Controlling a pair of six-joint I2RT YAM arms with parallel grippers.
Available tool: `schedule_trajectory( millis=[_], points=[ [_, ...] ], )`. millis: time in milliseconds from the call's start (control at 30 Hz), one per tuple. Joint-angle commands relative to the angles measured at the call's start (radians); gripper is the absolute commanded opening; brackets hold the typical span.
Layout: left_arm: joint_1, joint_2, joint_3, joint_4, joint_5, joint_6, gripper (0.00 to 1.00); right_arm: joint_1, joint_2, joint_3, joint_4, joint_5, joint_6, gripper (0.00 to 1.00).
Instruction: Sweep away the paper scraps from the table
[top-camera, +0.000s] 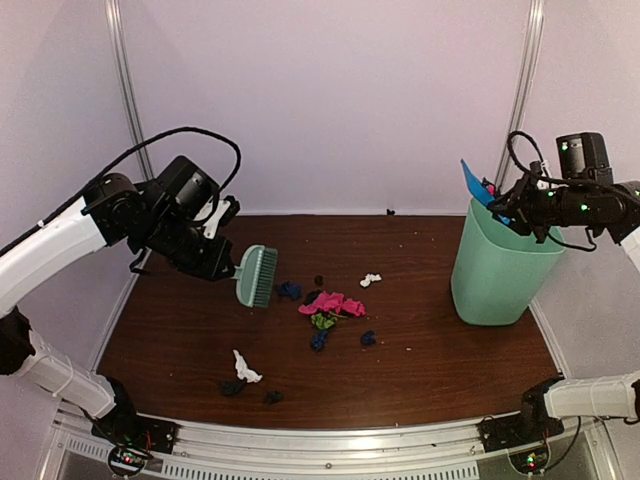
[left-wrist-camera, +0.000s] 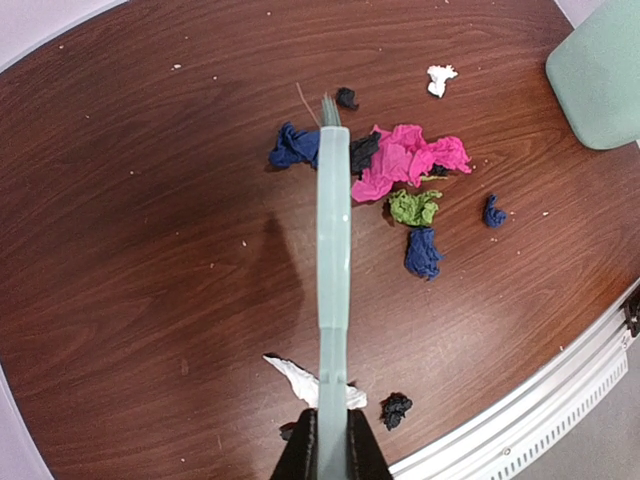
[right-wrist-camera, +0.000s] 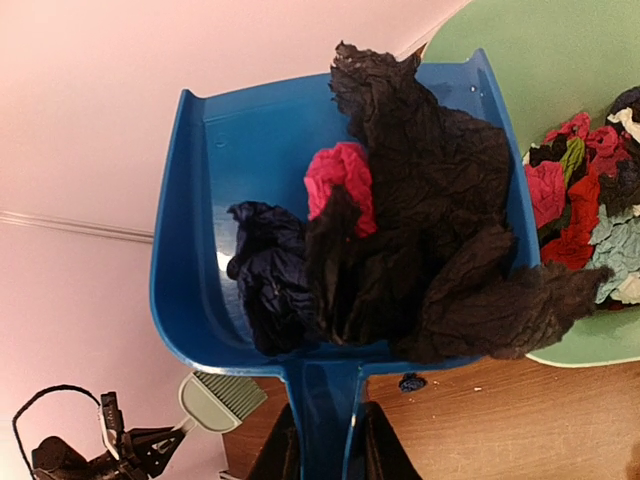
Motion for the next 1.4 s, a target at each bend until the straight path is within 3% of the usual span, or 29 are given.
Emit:
schedule_trajectory(
  millis=[0, 367, 700, 1100, 1367],
  points=[
    [0.007, -0.011, 0.027, 0.050, 0.019, -0.004, 0.00, -0.060, -0.018, -0.025, 0.053, -0.132, 0.051, 0.00],
    [0.007, -0.037, -0.001, 0.065, 0.016, -0.009, 0.00, -0.196, -0.061, -0.119, 0.238, -0.364, 0.231, 0.00],
    [0.007, -0.035, 0.001, 0.072, 0.014, 0.002, 0.00, -0.292, -0.123, -0.204, 0.404, -0.465, 0.453, 0.00],
    [0.007, -0.019, 0.012, 0.089, 0.021, 0.027, 0.00, -0.308, -0.332, -0.512, 0.925, -0.386, 1.040, 0.00],
    [0.009, 0.012, 0.031, 0.121, 0.064, 0.049, 0.00, -0.308, -0.381, -0.579, 0.965, -0.359, 1.094, 0.00]
  ],
)
